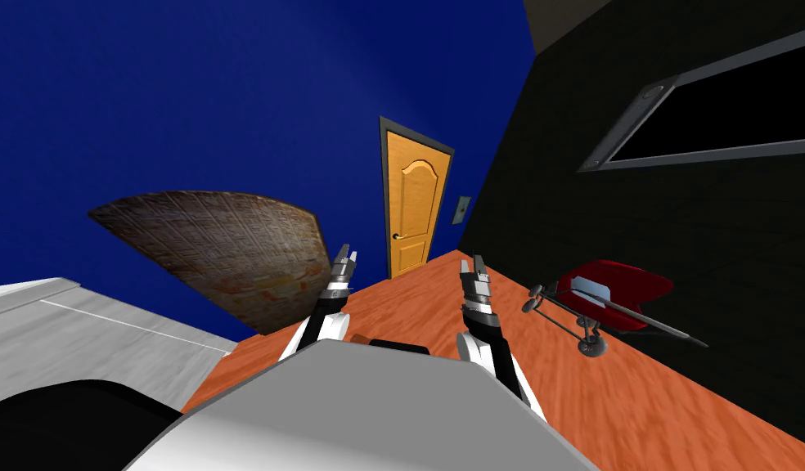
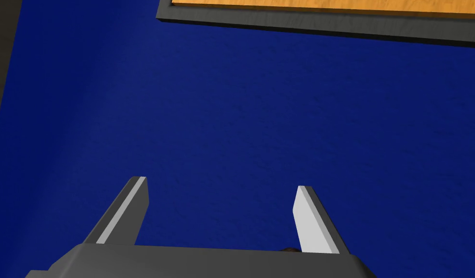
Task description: Pull the door open
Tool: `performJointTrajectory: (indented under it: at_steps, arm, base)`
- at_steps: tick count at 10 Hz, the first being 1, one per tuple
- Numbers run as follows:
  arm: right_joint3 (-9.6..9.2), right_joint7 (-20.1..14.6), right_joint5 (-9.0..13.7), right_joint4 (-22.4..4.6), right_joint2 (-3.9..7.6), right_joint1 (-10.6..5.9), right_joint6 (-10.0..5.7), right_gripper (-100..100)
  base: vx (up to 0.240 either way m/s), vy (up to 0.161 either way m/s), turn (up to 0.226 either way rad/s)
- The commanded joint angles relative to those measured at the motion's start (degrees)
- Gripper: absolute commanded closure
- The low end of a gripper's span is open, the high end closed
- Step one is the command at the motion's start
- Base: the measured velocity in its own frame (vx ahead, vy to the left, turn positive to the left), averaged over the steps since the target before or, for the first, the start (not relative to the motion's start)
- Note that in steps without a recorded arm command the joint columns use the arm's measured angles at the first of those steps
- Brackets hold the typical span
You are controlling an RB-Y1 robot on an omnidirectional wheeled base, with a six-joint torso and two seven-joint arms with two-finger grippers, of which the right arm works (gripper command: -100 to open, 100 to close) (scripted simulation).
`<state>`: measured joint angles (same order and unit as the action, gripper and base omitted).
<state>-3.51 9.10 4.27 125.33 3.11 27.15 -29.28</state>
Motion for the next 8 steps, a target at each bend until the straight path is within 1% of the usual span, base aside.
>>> performJointTrajectory:
  at_steps: [1, 6, 7, 8]
  arm:
    - [0.06, -0.35, 0.11, -2.53, 0.4, -0.87, -0.66, -100]
    - [0.34, -1.49, 0.55, -10.67, 1.72, -4.52, -1.4, -100]
    - [0.4, -1.74, 0.65, -11.96, 2.01, -5.35, -1.56, -100]
    - [0.47, -2.0, 0.74, -13.99, 2.29, -6.17, -1.73, -100]
  base:
    - [0.07, -0.005, 0.111]
    - [0.085, -0.003, 0.126]
    - [0.085, -0.002, 0.149]
    - [0.095, -0.019, 0.139]
